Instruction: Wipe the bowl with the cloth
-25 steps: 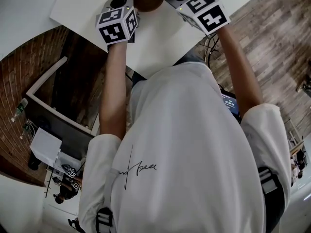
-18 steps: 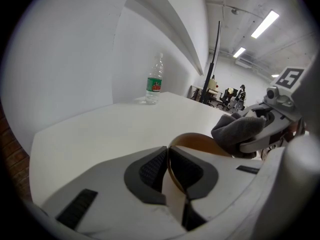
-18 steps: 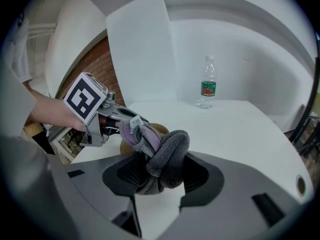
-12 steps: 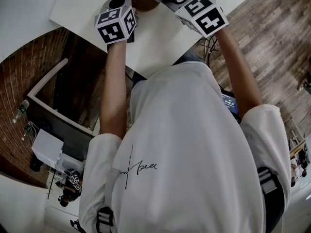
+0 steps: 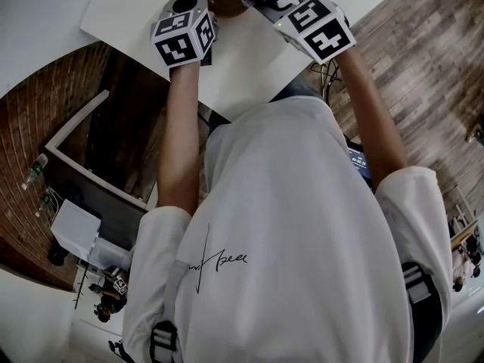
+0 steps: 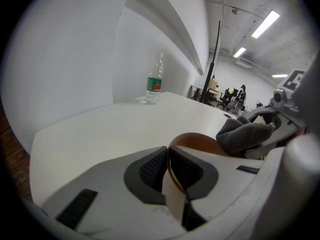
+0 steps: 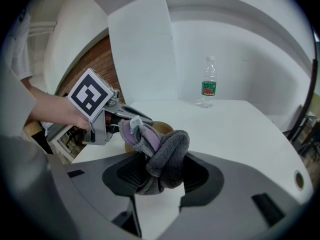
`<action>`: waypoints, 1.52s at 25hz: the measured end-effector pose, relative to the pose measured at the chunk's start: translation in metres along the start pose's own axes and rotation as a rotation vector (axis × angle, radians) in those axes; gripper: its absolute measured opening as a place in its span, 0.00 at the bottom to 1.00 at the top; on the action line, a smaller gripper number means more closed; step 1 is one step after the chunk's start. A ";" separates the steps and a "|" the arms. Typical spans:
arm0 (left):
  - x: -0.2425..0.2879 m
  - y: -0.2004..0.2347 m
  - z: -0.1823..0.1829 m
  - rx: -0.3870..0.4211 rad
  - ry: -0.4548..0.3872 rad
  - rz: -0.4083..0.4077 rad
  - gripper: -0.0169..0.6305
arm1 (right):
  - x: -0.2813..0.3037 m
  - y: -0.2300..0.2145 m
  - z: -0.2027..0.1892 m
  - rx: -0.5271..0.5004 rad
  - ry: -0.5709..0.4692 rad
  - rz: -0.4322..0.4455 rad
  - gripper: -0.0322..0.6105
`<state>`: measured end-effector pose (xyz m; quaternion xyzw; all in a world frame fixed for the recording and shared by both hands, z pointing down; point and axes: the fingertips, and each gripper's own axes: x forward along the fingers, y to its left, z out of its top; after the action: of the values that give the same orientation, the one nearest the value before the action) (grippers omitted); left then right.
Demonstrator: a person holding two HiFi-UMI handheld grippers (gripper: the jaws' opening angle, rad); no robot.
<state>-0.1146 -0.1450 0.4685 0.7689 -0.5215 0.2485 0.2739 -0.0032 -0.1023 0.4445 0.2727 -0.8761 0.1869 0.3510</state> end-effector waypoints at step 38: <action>0.001 0.004 -0.005 0.013 0.004 -0.003 0.09 | 0.000 0.048 -0.013 0.069 -0.009 0.077 0.33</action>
<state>-0.1183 -0.1429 0.4733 0.7710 -0.5182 0.2531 0.2702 -0.0257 -0.0586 0.4472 0.2515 -0.8805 0.2292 0.3301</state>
